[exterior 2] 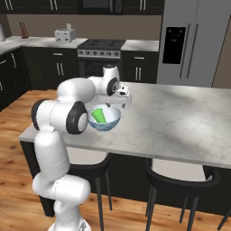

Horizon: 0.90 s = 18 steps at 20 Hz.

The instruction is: Place the cup inside the bowl on the dining table and move the bowl to any counter.

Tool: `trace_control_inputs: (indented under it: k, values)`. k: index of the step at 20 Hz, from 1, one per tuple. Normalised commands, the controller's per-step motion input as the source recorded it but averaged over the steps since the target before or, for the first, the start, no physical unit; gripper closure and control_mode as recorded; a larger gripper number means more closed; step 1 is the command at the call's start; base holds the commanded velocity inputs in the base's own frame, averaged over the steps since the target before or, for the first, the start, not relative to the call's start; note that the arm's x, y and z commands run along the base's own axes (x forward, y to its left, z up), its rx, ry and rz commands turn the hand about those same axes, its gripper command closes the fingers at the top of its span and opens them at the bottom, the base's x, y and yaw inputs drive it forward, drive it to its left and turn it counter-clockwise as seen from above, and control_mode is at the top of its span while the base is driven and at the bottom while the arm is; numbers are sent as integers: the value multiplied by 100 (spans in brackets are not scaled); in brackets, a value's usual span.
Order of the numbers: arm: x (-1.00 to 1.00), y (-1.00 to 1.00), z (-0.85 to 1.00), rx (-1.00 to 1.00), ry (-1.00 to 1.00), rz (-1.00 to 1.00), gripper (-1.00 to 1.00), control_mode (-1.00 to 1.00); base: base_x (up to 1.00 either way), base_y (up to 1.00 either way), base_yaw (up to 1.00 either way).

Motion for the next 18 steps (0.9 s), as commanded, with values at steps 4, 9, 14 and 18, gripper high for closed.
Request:
trace_control_inputs:
  k: [4, 9, 14, 18]
  values:
    - [1, -7, -14, 11, 0, -8, -100, -100, 0, 0, 0]
    - [0, -5, -17, 14, 0, -6, -100, -100, 0, 0, 0]
    - [0, -23, -30, 13, 0, -4, -100, -100, 0, 0, 0]
    - [0, -26, -22, 11, 0, 0, -100, -100, 0, 0, 0]
